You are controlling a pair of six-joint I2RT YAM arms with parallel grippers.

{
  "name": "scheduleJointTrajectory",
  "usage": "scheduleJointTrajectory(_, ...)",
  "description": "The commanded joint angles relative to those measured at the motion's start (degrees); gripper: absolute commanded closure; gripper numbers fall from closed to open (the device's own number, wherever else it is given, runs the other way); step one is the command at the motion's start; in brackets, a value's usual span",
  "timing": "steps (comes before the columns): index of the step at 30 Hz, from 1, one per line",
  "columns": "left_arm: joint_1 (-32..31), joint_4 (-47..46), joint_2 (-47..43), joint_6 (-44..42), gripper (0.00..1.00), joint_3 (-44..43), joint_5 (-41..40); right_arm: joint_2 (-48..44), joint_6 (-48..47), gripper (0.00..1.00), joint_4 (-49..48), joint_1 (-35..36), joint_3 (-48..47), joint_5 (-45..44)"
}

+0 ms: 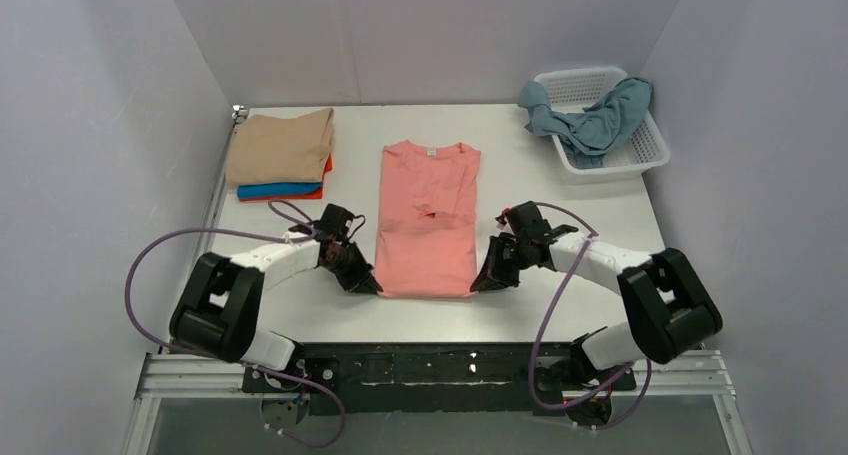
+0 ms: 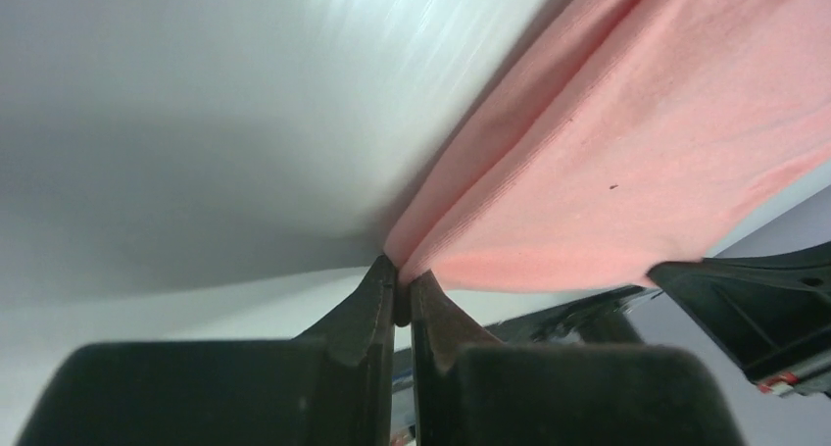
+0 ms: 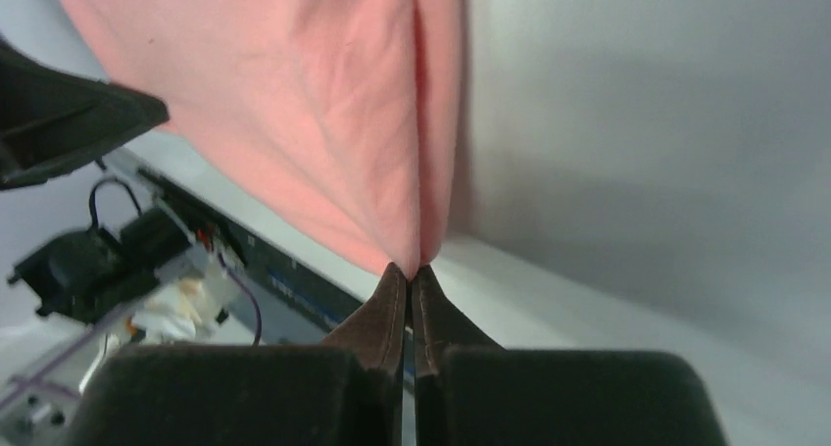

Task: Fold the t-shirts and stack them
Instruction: Grab one side of the 2/3 rectangular tshirt with both arms, then fold the long partially folded tshirt into a neat square

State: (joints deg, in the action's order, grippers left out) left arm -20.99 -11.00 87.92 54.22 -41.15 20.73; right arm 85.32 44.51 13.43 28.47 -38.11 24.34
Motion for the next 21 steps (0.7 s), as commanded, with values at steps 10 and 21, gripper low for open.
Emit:
scheduleJointTrajectory(10, -6.8, 42.2, -44.8, 2.4, 1.0, 4.4, -6.1, -25.8, -5.5, 0.99, 34.9, 7.6, -4.3, 21.3)
scheduleJointTrajectory(21, -7.0, 49.8, -48.9, -2.6, 1.0, -9.0, -0.7, -30.0, -4.4, 0.99, 37.2, 8.5, -7.9, 40.8)
